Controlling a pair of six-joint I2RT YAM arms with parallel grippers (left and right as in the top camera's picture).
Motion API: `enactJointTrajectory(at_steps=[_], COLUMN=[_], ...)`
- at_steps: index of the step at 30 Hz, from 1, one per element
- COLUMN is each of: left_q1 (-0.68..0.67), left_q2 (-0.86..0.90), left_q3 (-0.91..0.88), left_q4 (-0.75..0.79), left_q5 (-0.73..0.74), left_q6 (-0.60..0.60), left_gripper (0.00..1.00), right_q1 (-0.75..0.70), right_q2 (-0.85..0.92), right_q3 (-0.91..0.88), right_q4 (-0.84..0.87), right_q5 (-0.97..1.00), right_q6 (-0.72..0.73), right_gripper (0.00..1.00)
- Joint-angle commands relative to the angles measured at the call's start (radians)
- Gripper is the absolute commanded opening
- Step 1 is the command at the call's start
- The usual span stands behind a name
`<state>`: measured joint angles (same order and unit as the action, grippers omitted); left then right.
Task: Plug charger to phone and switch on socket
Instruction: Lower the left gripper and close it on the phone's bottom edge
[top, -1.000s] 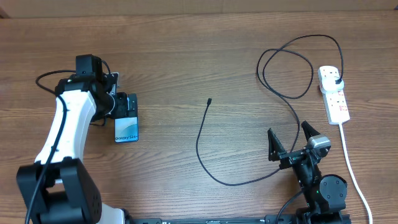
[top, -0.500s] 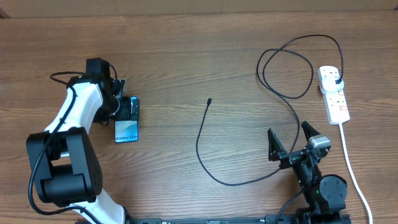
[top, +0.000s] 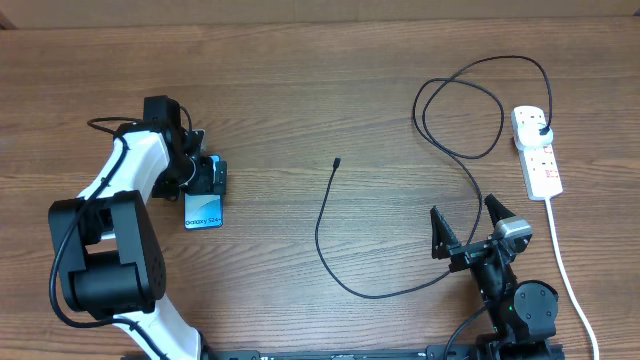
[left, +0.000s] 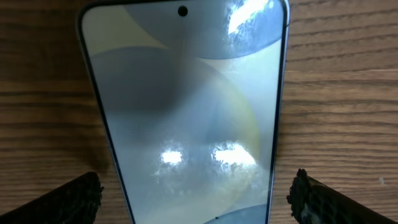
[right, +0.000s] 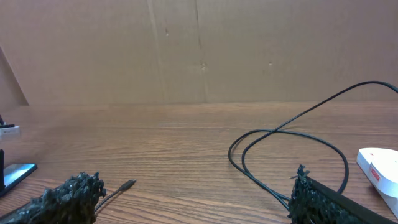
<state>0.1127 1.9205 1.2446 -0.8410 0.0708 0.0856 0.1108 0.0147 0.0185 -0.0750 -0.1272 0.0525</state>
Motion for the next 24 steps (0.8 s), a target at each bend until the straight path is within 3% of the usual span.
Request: enactJointTrajectory(at_steps=[1, 24], left_q1=[-0.011, -0.016], left_q2=[0.021, 0.105], left_q3=[0.021, 0.021], left_q4=[0.001, -0.03], left_q5=[0.011, 0.016], left_q6=[0.019, -0.031], left_gripper=[1.0, 0.99], right_q1=[-0.006, -0.006], right_q2=[-0.012, -0.012], right_q3=[-0.011, -0.011], right_q4=[0.004, 0.004], right_q5=[-0.005, -0.005], right_q6=[-0.002, -0.002], right_gripper=[1.0, 1.0])
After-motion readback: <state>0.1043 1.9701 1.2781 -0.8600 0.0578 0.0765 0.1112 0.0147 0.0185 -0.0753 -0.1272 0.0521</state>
